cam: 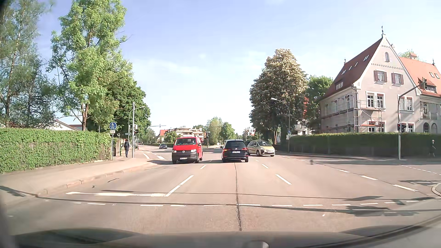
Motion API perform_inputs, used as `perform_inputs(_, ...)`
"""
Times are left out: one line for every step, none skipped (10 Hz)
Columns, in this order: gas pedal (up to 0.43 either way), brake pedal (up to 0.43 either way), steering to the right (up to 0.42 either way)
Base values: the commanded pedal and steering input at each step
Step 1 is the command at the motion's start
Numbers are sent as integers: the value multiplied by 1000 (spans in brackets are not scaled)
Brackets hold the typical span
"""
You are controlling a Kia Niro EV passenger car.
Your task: Follow the waypoints while adhering to traffic rules and regulations
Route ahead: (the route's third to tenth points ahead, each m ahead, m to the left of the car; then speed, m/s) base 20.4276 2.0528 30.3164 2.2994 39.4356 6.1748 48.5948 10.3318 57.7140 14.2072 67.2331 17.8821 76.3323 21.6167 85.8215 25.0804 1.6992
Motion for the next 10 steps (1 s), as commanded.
perform_inputs(220, 0, 1)
perform_inputs(220, 0, 5)
perform_inputs(220, 0, 10)
perform_inputs(220, 0, 12)
perform_inputs(209, 0, 14)
perform_inputs(197, 0, 15)
perform_inputs(189, 0, 17)
perform_inputs(189, 0, 19)
perform_inputs(189, 0, 20)
perform_inputs(189, 0, 20)
